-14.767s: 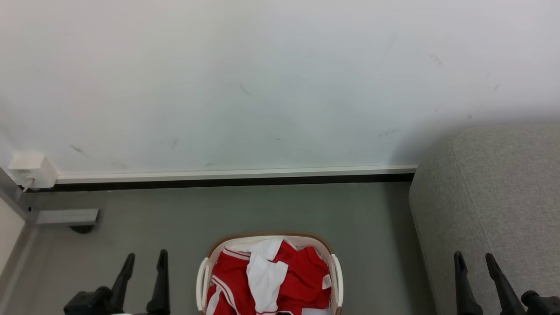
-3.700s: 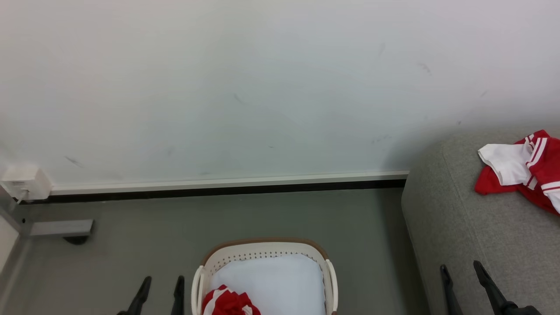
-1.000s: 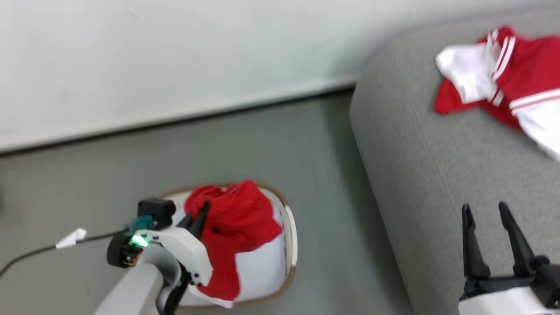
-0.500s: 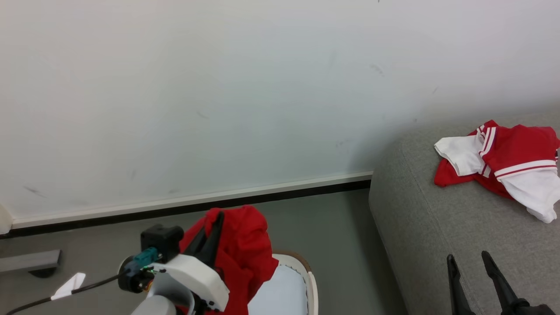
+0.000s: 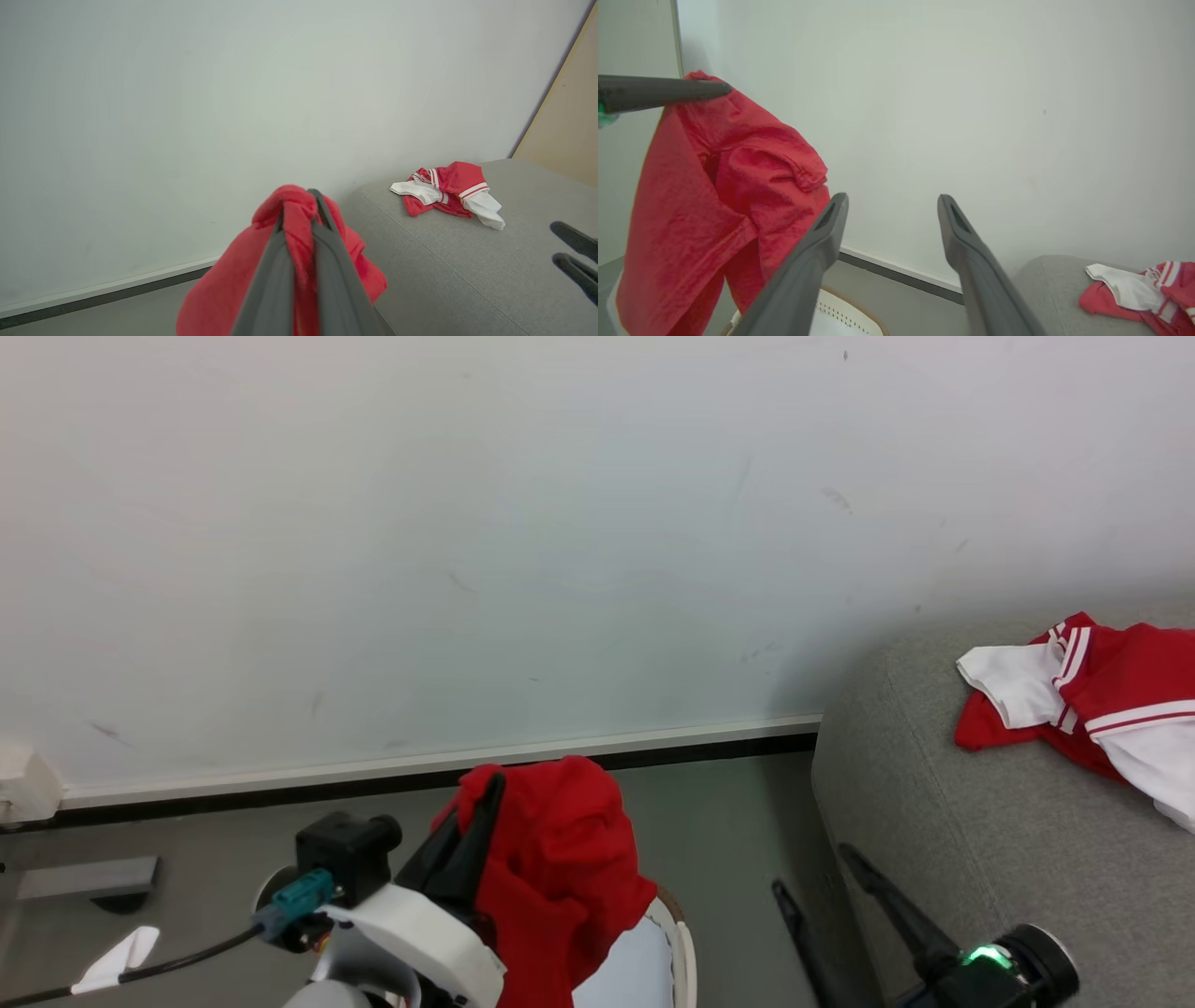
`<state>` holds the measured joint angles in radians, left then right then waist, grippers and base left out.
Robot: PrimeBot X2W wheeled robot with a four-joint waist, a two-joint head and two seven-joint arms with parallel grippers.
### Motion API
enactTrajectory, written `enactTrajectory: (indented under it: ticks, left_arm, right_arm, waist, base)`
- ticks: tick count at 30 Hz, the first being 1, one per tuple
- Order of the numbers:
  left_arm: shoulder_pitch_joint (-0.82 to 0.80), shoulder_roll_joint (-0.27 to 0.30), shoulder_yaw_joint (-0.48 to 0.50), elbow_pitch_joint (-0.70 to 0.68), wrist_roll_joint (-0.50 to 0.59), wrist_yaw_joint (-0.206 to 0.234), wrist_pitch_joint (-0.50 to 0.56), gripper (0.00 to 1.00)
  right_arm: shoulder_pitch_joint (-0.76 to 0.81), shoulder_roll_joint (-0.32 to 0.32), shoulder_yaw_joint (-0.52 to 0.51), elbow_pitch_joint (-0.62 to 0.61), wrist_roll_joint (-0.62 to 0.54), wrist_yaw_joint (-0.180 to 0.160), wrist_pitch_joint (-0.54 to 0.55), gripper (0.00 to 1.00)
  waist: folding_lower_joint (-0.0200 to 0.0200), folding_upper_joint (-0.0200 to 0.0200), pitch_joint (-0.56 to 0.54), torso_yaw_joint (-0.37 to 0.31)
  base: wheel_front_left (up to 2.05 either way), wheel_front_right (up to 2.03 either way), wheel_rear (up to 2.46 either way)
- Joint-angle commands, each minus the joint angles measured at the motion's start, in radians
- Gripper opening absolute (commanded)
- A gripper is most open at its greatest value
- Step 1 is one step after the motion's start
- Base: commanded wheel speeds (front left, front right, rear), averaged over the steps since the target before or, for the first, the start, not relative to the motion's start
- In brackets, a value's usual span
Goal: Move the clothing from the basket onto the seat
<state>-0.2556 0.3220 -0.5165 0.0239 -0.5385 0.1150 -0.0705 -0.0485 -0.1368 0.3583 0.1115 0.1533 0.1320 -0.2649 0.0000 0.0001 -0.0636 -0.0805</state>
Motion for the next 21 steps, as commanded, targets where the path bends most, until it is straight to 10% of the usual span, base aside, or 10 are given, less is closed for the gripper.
enactTrajectory:
  ticks: [1,21]
  left_arm:
    - [0.014,0.006,0.001,-0.013,-0.012,0.001,0.006,0.00]
    - [-0.022,-0.049,-0.147,-0.080,0.007,-0.066,0.068,0.00]
  right_arm:
    - [-0.029,-0.016,0.032,0.007,0.014,-0.003,0.001,1.00]
    - [-0.464,-0.090,0.591,0.242,0.234,-0.003,0.001,1.00]
  waist:
    - [0.0000,-0.0001,0.002,0.001]
    - [0.0000,-0.0001,0.004,0.043]
  base:
    - [0.00,0.00,0.00]
    - [0.00,0.00,0.00]
